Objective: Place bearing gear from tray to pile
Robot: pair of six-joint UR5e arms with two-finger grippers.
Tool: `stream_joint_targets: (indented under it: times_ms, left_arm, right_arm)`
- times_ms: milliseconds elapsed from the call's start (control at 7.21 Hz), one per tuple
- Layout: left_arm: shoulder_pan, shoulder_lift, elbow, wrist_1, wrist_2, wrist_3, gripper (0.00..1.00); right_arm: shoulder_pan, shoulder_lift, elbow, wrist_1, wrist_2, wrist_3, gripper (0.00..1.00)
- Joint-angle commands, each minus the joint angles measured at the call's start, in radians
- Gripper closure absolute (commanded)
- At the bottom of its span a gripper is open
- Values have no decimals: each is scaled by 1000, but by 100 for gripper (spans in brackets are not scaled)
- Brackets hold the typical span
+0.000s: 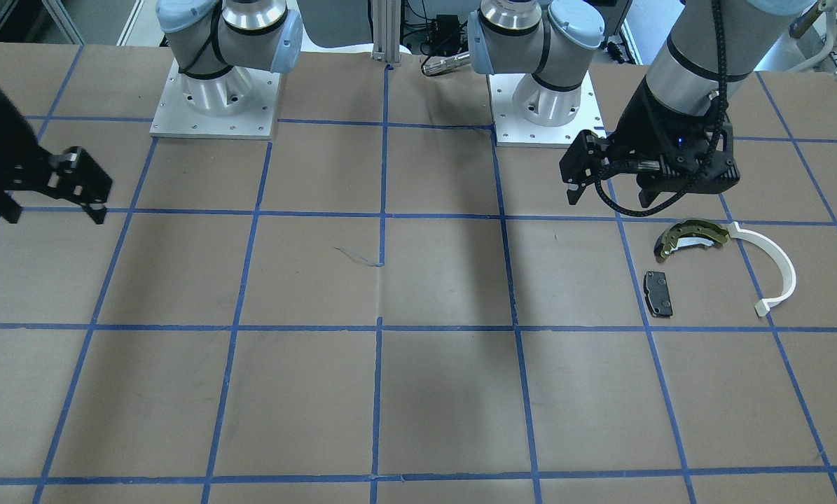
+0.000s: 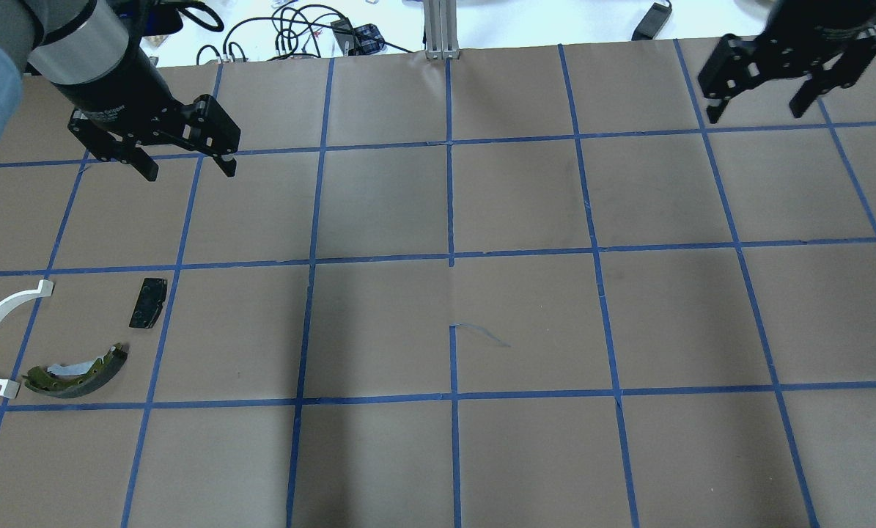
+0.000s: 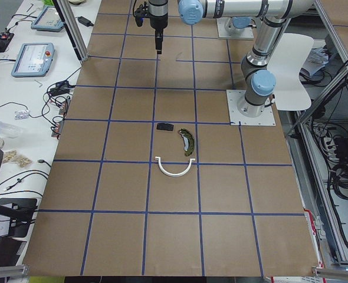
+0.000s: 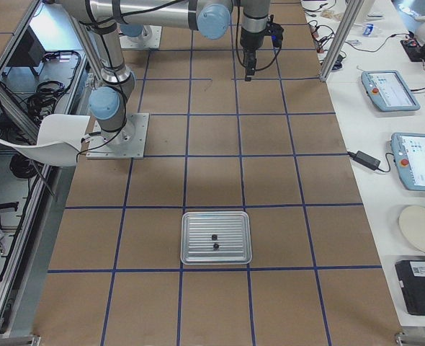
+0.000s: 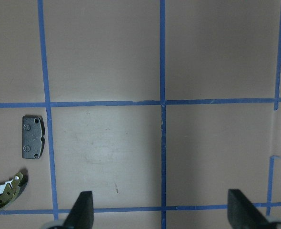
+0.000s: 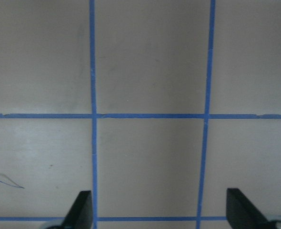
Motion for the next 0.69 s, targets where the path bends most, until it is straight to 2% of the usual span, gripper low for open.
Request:
stream_joint_targets:
  times_ms: [0,139,416,554]
  left_arm:
    - [-2,0,-1,-3,0,-1,0]
    - [-2,-7,-3,0,0,1,0]
    - [-2,-8,-3,3,3,1,0]
    - [-2,-8,-4,3,3,1,0]
  right_arm:
    - [-291,35,2,-52,-33,-459,0]
    - [-425,71,3,-56,-31,-651,0]
    - [-577,186,3,-220,-33,-1096,0]
    - [-645,229,5,-224,-28,-1283,0]
